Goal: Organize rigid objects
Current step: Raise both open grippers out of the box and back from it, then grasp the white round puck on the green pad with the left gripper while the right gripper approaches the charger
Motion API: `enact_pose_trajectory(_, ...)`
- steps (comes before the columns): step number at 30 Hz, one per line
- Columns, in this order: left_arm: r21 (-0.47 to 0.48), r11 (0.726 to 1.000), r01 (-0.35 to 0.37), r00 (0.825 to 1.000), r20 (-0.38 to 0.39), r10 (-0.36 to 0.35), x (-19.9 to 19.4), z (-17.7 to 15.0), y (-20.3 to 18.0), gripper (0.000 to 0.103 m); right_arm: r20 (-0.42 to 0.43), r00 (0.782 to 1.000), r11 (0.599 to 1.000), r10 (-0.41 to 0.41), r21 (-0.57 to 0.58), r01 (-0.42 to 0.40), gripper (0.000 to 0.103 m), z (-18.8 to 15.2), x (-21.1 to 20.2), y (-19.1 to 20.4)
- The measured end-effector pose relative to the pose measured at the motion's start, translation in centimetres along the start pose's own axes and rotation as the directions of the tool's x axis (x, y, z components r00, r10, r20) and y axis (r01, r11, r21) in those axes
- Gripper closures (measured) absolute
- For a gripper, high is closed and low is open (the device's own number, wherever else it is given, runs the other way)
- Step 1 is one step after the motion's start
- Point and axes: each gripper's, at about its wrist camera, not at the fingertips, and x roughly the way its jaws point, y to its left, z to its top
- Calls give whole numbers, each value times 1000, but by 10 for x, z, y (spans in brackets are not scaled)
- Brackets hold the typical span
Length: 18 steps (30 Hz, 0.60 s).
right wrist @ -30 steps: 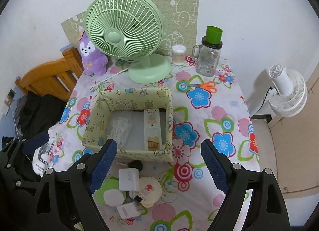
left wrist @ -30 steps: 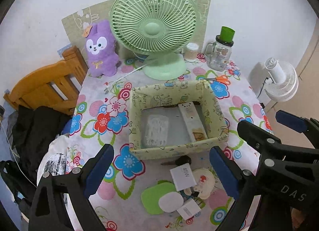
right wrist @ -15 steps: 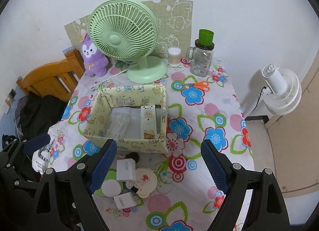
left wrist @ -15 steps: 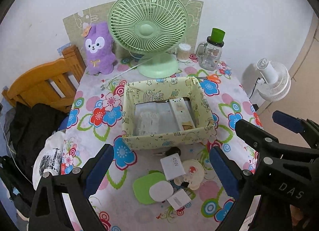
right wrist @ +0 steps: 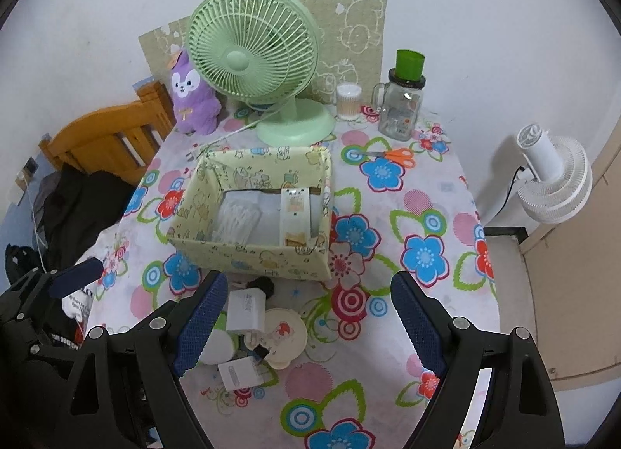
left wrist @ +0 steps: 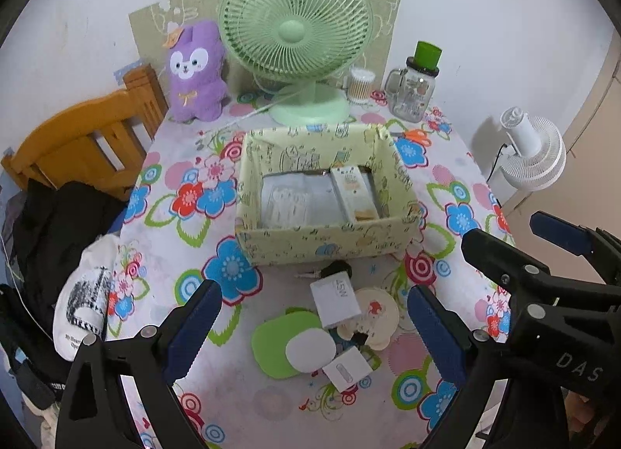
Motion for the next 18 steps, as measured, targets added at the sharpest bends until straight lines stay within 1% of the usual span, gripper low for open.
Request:
enact_pose_trajectory(11, -26, 1000, 1, 997, -82, -3, 27, -20, 11, 5, -30, 999, 999, 35, -30, -36, 15, -19, 25, 7)
enact_pose_trajectory(15, -49, 999, -15, 995, -99, 10, 36, -24, 15, 5, -38, 999, 999, 40, -32, -41, 15, -24, 33, 8)
enact_pose_trajectory(18, -48, 999, -9, 993, -118, 4, 44, -28, 15, 5, -43, 998, 999, 35, -35, -36, 15, -28, 40, 8)
